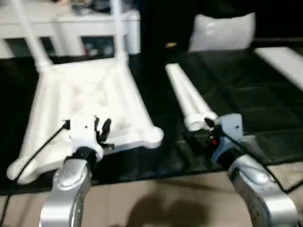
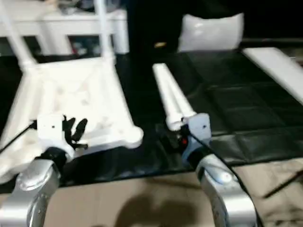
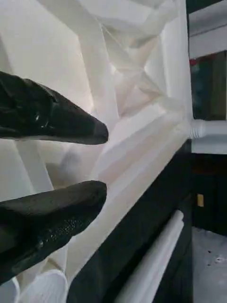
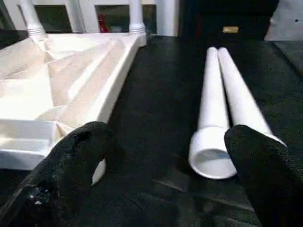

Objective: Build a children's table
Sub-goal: Rotate table base, then move to table

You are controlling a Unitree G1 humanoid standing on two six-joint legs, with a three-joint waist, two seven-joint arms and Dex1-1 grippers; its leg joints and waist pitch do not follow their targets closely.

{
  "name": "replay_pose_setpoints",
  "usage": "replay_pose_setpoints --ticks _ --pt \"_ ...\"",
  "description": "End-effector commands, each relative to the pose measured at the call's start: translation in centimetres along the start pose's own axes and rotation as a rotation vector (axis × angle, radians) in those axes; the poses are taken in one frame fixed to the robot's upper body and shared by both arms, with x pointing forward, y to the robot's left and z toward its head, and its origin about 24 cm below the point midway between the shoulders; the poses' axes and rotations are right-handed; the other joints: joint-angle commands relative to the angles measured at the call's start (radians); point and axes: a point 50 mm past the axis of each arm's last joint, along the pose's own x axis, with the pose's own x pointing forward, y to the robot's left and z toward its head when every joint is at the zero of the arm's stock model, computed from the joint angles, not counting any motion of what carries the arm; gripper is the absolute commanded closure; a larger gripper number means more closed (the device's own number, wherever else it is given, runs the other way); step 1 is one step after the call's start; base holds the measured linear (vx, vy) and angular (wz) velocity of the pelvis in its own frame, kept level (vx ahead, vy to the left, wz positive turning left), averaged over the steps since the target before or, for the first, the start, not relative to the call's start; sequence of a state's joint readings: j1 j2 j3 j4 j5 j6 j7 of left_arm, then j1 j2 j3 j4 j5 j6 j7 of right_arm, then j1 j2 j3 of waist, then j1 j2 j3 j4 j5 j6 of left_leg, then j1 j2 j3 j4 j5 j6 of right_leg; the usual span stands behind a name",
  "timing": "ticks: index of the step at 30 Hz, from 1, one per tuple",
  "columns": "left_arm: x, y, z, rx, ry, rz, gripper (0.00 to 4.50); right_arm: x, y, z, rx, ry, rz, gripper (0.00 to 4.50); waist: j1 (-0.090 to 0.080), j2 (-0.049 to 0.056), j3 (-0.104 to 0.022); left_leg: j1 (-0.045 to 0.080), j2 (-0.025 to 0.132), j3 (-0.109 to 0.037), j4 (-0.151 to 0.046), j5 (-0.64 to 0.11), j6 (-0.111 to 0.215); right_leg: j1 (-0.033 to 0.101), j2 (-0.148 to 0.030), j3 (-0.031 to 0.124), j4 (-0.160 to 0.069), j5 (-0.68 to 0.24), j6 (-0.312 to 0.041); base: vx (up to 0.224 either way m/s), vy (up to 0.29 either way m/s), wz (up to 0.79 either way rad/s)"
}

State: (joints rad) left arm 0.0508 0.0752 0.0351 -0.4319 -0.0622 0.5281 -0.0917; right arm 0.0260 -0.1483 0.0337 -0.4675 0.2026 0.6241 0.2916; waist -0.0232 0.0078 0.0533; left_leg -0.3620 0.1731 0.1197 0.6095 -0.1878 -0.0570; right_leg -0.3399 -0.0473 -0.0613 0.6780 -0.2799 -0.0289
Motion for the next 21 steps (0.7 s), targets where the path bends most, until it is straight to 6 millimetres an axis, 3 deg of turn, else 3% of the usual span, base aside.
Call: replay_pose_setpoints --ticks 1,2,3,4,5,6,7,8,9,11,13,17,18,19,20,21 --pt "-0.4 -0.3 0.1 -0.014 0.012 -0.022 2.79 -0.3 -0.5 0.0 0.018 -0.011 -0.028 0.00 -0.004 -0.008 -0.054 -0.039 -0.028 -0.004 -0.023 -0.300 0.163 0.025 -0.103 0.070 -0.154 0.059 -0.270 0.009 -0.162 -0.11" --pt "-0.6 -0.2 0.2 -0.039 0.005 -0.024 2.79 -0.4 -0.6 -0.1 0.014 -0.009 -0.028 0.00 0.029 -0.023 -0.057 -0.045 -0.059 0.014 0.062 -0.186 0.167 0.033 -0.148 0.087 -0.187 -0.021 -0.266 -0.001 -0.155 -0.06" --pt "-0.7 -0.2 0.2 -0.049 0.001 -0.021 2.79 -0.4 -0.6 -0.1 0.009 -0.007 -0.026 0.00 0.046 -0.038 -0.053 -0.057 -0.046 0.002 0.052 -0.034 0.125 0.033 -0.151 0.102 -0.171 -0.100 -0.141 -0.004 -0.133 -0.01" --pt "-0.8 0.0 0.4 -0.048 -0.006 -0.018 2.79 -0.4 -0.5 -0.2 0.002 -0.004 -0.019 0.00 0.053 -0.028 -0.046 -0.056 -0.026 -0.010 0.013 -0.005 0.100 0.029 -0.136 0.099 -0.160 -0.133 -0.021 -0.004 -0.133 -0.01" --pt "-0.8 0.0 0.4 -0.047 -0.007 -0.018 2.79 -0.5 -0.5 -0.2 0.002 -0.004 -0.018 0.00 0.054 -0.023 -0.049 -0.056 -0.018 -0.014 -0.002 -0.007 0.099 0.034 -0.125 0.095 -0.153 -0.113 0.008 0.001 -0.093 0.00" --pt "-0.8 0.0 0.6 -0.029 -0.016 -0.020 2.79 -0.4 -0.4 -0.2 0.007 -0.003 -0.015 0.00 0.047 -0.021 -0.036 -0.055 -0.001 -0.021 -0.033 -0.030 0.105 0.025 -0.095 0.071 -0.152 -0.082 0.025 -0.013 -0.065 -0.02" --pt "-0.8 -0.1 0.7 0.009 -0.026 -0.025 2.79 -0.4 -0.2 -0.2 0.010 0.001 -0.008 0.00 0.053 -0.002 -0.046 -0.036 0.016 -0.027 -0.042 -0.064 0.083 0.020 -0.078 0.061 -0.148 -0.098 0.034 -0.013 -0.065 -0.02" --pt "-0.8 -0.1 0.7 0.022 -0.028 -0.026 2.79 -0.4 -0.2 -0.2 0.011 0.003 -0.005 0.00 0.052 0.000 -0.043 -0.028 0.021 -0.026 -0.046 -0.093 0.082 0.011 -0.074 0.061 -0.152 -0.124 0.026 0.000 0.000 0.00" --pt "-0.7 -0.1 0.7 0.053 -0.033 -0.020 2.79 -0.3 0.0 -0.3 0.010 0.009 0.006 0.00 0.050 0.009 -0.040 -0.023 0.033 -0.031 -0.060 -0.139 0.065 0.015 -0.076 0.057 -0.153 -0.180 -0.004 0.000 0.000 0.00" --pt "-0.6 -0.1 0.7 0.067 -0.044 -0.013 2.79 -0.1 0.3 -0.1 0.010 0.008 0.029 0.00 0.050 0.008 -0.042 -0.015 0.049 -0.035 -0.071 -0.175 0.057 0.015 -0.078 0.058 -0.152 -0.177 -0.040 0.000 0.000 0.00" --pt "-0.5 -0.5 0.8 0.083 -0.055 -0.054 2.79 0.0 0.4 0.1 -0.002 -0.001 0.044 0.00 0.049 0.015 -0.043 -0.011 0.061 -0.038 -0.081 -0.181 0.054 0.016 -0.083 0.060 -0.141 -0.092 -0.098 0.000 0.000 0.00" --pt "-0.6 -0.7 1.0 0.038 -0.070 -0.068 2.61 0.3 0.1 0.4 -0.030 -0.011 0.039 0.00 0.045 0.017 -0.040 -0.010 0.063 -0.031 -0.089 -0.229 0.041 0.017 -0.091 0.059 -0.141 -0.076 -0.132 -0.011 0.042 -0.03" --pt "-0.6 -0.6 1.0 0.029 -0.066 -0.058 2.46 0.3 0.1 0.4 -0.034 -0.013 0.042 0.00 0.043 0.016 -0.037 -0.007 0.061 -0.030 -0.091 -0.267 0.034 0.018 -0.092 0.059 -0.143 -0.117 -0.129 -0.019 0.053 -0.05" --pt "-0.6 -0.6 0.9 0.024 -0.063 -0.052 2.38 0.4 0.1 0.5 -0.036 -0.015 0.045 0.00 0.042 0.016 -0.030 0.003 0.057 -0.026 -0.093 -0.376 0.017 0.017 -0.093 0.060 -0.154 -0.259 -0.114 0.000 0.000 0.00" --pt "-0.7 -0.6 0.8 0.027 -0.059 -0.054 2.31 0.5 -0.1 0.7 -0.032 -0.022 0.041 0.00 0.040 0.010 -0.017 0.019 0.052 -0.023 -0.093 -0.487 0.002 0.008 -0.089 0.058 -0.173 -0.429 -0.088 0.000 0.000 0.00" --pt "-0.7 -0.6 0.8 0.028 -0.058 -0.055 2.24 0.5 -0.1 0.8 -0.032 -0.023 0.041 0.00 0.038 0.013 -0.007 0.034 0.047 -0.024 -0.091 -0.560 -0.006 0.000 -0.087 0.051 -0.184 -0.542 -0.068 0.000 0.000 0.00"
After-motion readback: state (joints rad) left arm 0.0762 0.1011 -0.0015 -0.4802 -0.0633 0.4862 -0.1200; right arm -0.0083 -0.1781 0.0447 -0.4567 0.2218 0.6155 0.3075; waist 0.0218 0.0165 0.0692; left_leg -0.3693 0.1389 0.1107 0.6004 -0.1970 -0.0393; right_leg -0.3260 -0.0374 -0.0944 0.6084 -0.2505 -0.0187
